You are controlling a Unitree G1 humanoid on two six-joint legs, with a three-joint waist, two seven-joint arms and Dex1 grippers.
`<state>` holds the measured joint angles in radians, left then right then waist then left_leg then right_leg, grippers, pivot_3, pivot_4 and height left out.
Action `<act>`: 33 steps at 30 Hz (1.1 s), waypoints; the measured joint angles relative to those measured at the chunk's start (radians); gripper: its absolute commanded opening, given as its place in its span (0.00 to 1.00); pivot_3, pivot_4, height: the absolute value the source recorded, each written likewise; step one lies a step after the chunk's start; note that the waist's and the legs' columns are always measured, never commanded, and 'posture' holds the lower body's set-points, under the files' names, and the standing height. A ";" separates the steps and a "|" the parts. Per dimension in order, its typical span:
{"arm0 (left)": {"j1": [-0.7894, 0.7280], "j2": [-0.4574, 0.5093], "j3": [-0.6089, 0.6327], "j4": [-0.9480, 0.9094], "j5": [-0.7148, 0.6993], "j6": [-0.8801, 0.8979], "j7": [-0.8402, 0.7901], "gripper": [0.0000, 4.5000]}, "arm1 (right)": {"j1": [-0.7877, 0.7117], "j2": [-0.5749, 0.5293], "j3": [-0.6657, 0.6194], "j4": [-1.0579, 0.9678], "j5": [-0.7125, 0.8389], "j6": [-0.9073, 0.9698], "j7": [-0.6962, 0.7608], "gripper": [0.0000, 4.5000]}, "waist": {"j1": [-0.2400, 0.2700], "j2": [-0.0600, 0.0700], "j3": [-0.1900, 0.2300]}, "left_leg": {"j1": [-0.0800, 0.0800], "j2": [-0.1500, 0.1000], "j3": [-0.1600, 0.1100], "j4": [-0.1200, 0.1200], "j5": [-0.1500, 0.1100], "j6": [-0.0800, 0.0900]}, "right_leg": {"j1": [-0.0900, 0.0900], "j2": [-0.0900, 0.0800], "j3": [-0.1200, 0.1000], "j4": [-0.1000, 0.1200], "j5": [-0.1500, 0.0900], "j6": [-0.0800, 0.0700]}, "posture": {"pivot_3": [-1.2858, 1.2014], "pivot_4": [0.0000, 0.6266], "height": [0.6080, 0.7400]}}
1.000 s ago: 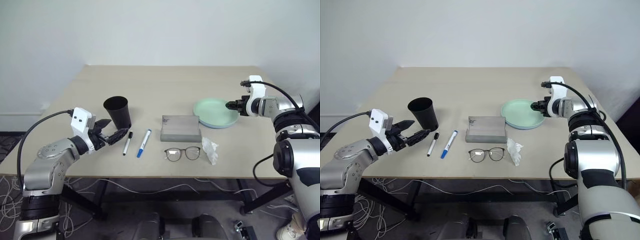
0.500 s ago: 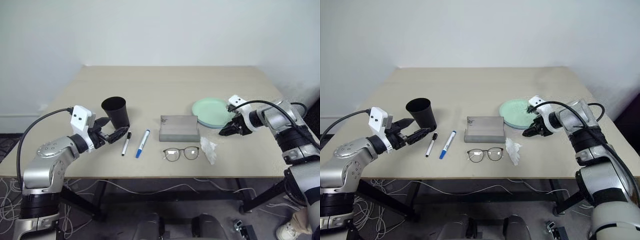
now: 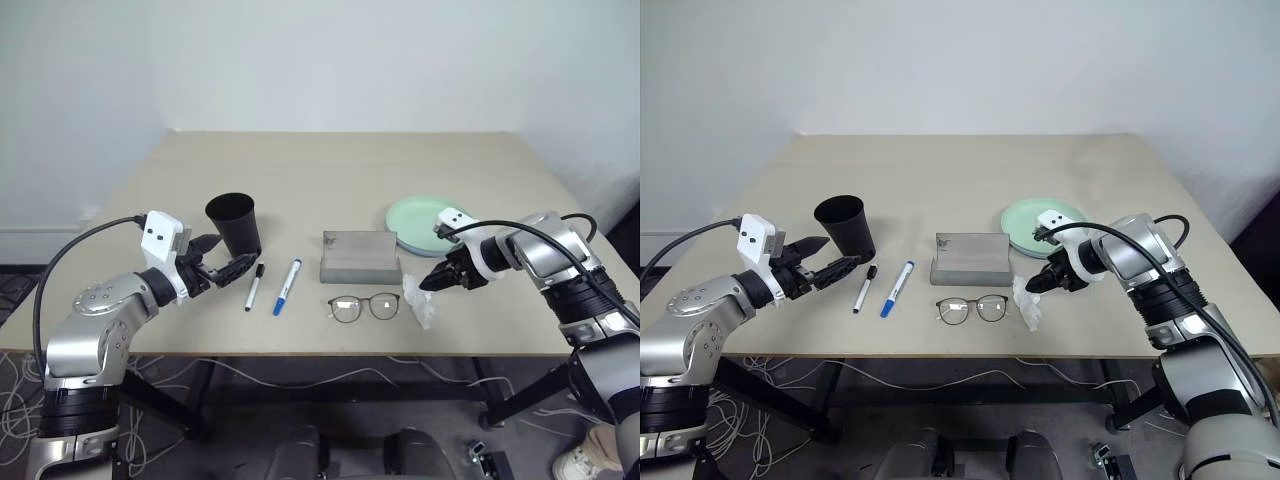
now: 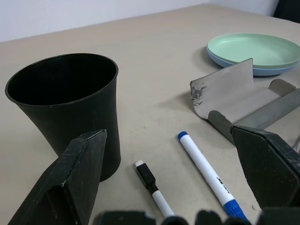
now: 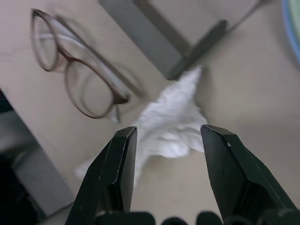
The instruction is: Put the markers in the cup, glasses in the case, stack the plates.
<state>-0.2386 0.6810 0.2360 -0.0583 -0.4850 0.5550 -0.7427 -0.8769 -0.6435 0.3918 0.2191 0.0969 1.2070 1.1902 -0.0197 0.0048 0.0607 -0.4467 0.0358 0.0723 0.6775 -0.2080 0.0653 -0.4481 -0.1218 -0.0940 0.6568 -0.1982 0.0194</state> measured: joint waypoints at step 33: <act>-0.001 0.000 0.000 0.000 0.001 0.000 -0.001 1.00 | 0.049 0.023 -0.011 0.007 0.143 0.001 -0.155 0.01 | 0.000 -0.001 0.000 | 0.000 0.000 0.000 0.000 0.000 0.000 | 0.000 0.000 -0.001 -0.001 0.000 0.000 | 0.52 0.00 0.70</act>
<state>-0.2396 0.6810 0.2360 -0.0583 -0.4844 0.5555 -0.7435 -0.8277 -0.6204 0.3808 0.2261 0.2400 1.2076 1.0350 -0.0196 0.0041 0.0609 -0.4468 0.0359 0.0722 0.6771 -0.2081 0.0654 -0.4478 -0.1218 -0.0946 0.6556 -0.1982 0.0195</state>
